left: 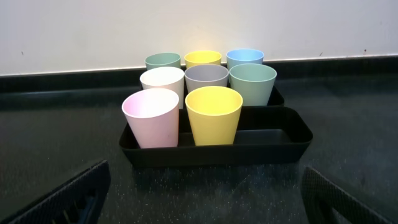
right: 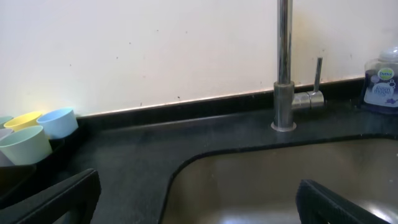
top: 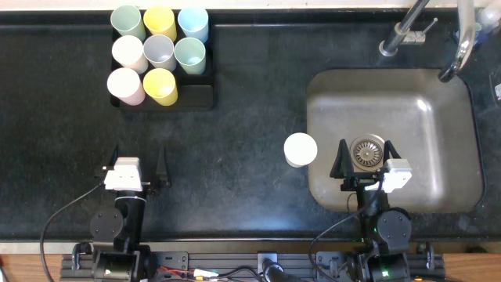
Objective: Store Cups
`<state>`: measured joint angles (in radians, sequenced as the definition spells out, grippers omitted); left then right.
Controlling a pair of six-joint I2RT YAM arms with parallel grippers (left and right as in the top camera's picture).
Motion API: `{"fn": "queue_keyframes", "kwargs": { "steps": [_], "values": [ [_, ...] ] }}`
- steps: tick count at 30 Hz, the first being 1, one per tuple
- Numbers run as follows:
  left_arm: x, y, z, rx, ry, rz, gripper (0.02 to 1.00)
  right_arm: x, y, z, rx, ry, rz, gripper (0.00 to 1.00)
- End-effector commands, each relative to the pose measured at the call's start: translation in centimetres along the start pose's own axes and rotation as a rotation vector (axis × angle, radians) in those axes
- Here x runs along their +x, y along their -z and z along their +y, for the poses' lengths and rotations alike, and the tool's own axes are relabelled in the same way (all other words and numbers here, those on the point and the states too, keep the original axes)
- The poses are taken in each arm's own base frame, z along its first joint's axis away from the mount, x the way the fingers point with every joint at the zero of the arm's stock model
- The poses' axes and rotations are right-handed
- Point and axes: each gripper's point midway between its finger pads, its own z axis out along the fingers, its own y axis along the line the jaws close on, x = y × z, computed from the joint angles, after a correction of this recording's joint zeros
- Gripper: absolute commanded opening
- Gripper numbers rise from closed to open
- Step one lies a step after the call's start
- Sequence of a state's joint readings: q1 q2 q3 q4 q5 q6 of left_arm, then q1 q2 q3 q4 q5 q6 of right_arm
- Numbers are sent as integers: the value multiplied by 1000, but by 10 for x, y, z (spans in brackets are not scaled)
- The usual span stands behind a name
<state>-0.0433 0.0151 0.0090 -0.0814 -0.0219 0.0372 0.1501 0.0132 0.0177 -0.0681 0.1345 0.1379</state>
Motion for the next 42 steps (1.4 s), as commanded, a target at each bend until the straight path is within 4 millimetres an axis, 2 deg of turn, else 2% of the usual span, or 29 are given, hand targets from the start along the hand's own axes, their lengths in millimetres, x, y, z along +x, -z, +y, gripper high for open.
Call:
{"fn": "queue_keyframes", "kwargs": {
  "steps": [1,4,8,12,15,17,20,25,27,30,34,38,42],
  "values": [
    [-2,1,0,-1,-22,-9,998,-11,1,2,-9,-8,-31,998],
    [-2,1,0,-1,-22,-9,998,-29,9,10,-29,-5,1,998],
    [-2,1,0,-1,-22,-9,998,-53,23,18,-22,3,153,998],
    [-2,1,0,-1,-22,-9,998,-62,19,30,-12,42,401,998],
    [-2,1,0,-1,-22,-9,998,-53,14,44,-38,151,644,996],
    [-2,1,0,-1,-22,-9,998,-38,12,50,-53,241,817,998],
    [-2,1,0,-1,-22,-9,998,-15,9,50,-48,327,1020,998],
    [-2,1,0,-1,-22,-9,998,19,-3,36,-43,500,1223,996],
    [-2,1,0,-1,-22,-9,998,33,-7,38,-95,540,1274,998],
    [-2,1,0,-1,-22,-9,998,48,-8,54,-218,531,1350,998],
    [-2,1,0,-1,-22,-9,998,45,-22,70,-272,486,1381,998],
    [-2,1,0,-1,-22,-9,998,35,-42,76,-283,501,1375,998],
    [-2,1,0,-1,-22,-9,998,44,-47,76,-286,511,1429,998]
  ]
}}
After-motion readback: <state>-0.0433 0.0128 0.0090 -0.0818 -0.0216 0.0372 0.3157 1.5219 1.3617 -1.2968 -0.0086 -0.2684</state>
